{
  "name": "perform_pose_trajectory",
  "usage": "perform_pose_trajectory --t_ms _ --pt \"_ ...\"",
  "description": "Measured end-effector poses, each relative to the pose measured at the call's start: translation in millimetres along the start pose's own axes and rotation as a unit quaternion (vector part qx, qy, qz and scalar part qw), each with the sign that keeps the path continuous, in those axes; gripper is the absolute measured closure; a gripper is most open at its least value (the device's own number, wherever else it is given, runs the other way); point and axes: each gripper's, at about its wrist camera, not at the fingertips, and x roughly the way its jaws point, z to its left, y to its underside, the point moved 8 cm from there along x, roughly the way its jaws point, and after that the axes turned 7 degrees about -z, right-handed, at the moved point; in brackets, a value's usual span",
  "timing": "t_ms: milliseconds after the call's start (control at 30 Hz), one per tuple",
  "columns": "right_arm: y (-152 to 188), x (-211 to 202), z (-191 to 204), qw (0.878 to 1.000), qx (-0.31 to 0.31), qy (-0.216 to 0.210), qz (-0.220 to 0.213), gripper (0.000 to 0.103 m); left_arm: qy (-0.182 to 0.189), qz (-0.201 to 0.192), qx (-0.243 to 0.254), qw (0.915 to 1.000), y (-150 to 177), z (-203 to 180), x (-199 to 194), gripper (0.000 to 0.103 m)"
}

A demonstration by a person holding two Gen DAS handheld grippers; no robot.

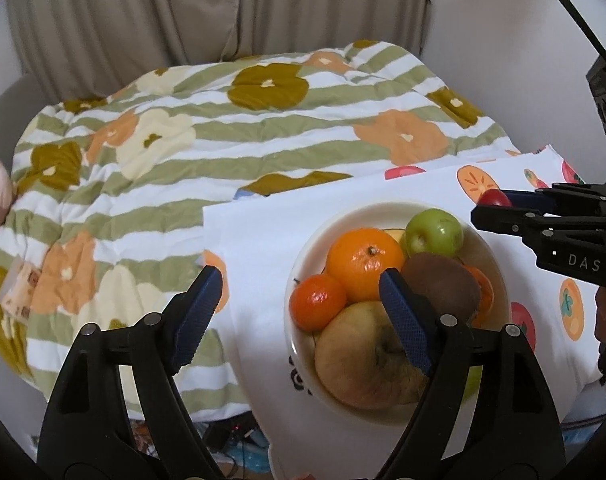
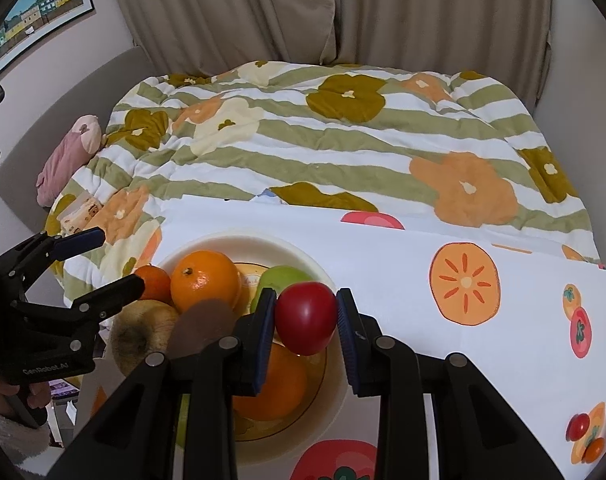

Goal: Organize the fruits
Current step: 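Lower the red tomato into the bowl and open the right tool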

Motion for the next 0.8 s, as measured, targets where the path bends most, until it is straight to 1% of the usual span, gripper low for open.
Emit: perform_pose_trajectory --t_ms 100,200,400,500,700,733,767,800 --pt "-4.4 2.0 8.7 1.0 -0.004 -0.02 -0.001 0.075 -0.006 -0.002 -0.006 1.0 4.5 2.9 -8.1 0.017" --pt "-10.8 9.0 15.5 1.0 -0.011 -0.027 -0.001 0.075 -0.013 -0.004 -0.012 0.9998 8.4 7.7 -16.4 0.017" --pt "-21.6 33.9 29.9 0.999 -0.018 -0.047 0.006 0.075 -0.03 -0.005 -0.017 0.9994 17.1 22.4 -22.9 0.017" --pt "-22.8 42.9 35.0 0.998 -0.022 -0.05 0.008 0.075 -0.035 0.003 -0.019 0.9992 23.2 28.6 -18.9 0.017" --pt "-22.3 50.5 36.5 0.999 -0.014 -0.048 0.016 0.075 -0.035 0.003 -0.021 0.9992 25.3 31.5 -17.9 0.017" --pt "-21.9 50.9 37.0 0.998 -0.015 -0.05 0.018 0.072 -0.034 0.004 -0.021 0.9992 25.5 31.8 -17.9 0.017" --pt "-21.8 51.1 37.5 0.999 -0.016 -0.048 0.018 0.059 -0.035 0.004 -0.022 0.9991 26.5 33.0 -17.4 0.017" --pt "-21.7 50.4 37.9 0.999 -0.017 -0.048 0.017 0.05 -0.037 0.005 -0.024 0.999 26.9 34.1 -17.7 0.017"
